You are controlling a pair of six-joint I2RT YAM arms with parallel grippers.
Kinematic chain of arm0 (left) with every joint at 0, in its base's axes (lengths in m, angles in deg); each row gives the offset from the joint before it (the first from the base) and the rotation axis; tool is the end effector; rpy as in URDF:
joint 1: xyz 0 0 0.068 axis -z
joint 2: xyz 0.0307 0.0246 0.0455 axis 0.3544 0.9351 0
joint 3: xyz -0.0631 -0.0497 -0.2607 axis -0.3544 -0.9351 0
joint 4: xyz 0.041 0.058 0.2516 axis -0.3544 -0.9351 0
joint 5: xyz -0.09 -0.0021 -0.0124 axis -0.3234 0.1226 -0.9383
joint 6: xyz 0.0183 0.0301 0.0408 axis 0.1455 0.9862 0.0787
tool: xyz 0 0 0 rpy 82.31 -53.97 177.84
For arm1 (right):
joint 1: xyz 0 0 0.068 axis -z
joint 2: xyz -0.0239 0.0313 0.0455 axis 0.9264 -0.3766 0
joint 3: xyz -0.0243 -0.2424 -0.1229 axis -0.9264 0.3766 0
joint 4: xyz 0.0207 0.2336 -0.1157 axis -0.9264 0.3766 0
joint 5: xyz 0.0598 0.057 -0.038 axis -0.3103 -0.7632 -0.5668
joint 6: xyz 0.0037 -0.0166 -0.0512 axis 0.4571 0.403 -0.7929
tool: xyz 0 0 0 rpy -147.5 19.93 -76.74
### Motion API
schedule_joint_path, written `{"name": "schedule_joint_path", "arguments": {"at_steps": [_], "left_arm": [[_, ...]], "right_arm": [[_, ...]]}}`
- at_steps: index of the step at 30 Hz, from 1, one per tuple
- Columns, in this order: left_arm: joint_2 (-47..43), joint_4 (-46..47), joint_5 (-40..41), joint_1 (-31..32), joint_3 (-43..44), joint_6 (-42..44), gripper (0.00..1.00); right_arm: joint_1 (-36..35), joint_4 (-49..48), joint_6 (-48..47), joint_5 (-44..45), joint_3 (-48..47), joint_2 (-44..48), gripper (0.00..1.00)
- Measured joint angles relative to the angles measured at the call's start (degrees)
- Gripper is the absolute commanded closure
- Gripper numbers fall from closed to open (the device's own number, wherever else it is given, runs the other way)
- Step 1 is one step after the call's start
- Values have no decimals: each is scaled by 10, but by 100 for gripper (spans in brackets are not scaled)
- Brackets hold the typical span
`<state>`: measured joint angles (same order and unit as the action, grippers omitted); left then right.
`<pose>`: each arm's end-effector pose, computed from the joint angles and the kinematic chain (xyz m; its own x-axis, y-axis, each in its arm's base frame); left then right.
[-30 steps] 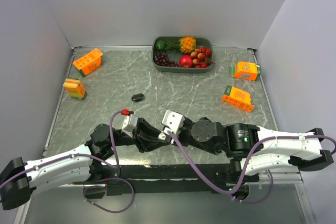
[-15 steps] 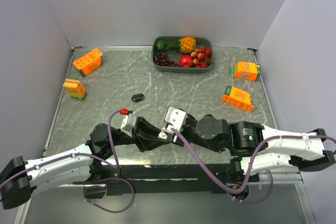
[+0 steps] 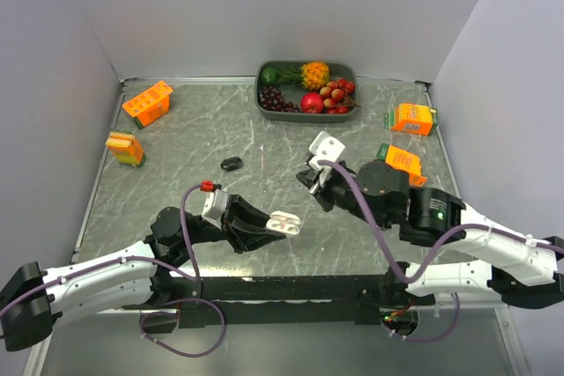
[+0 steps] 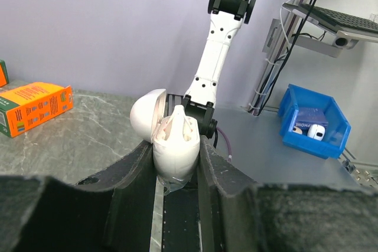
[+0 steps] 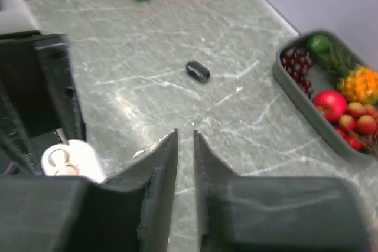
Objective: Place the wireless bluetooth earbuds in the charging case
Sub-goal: Close the charging case.
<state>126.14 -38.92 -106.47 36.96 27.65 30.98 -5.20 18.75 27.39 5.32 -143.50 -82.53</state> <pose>0.0797 -0.1591 0.2858 -0.2220 -0.3249 -0.9193 0.9750 -0.0628 -0.2133 0.0652 0.1705 0.4445 0.0309 -0.2921 -0.9559 -0.7930 0.5750 -0.2014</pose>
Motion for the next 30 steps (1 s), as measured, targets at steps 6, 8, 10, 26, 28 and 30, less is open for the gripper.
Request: {"name": "schedule_joint_path", "arguments": {"at_steps": [6, 8, 10, 26, 28, 30], "left_arm": [[-5, 4, 0, 0, 0, 9, 99], [-8, 5, 0, 0, 0, 12, 99], [-10, 4, 1, 0, 0, 14, 99], [-15, 0, 21, 0, 0, 24, 99], [-15, -1, 21, 0, 0, 24, 99], [-14, -2, 21, 0, 0, 24, 99]], "right_arm": [[17, 38, 26, -60, -1, -42, 100], [18, 49, 29, -79, -1, -52, 100], [18, 59, 30, -100, -1, -59, 100], [18, 82, 27, -210, -1, -46, 100], [16, 80, 25, -214, -1, -41, 100], [10, 80, 21, -213, -1, -38, 100]]}}
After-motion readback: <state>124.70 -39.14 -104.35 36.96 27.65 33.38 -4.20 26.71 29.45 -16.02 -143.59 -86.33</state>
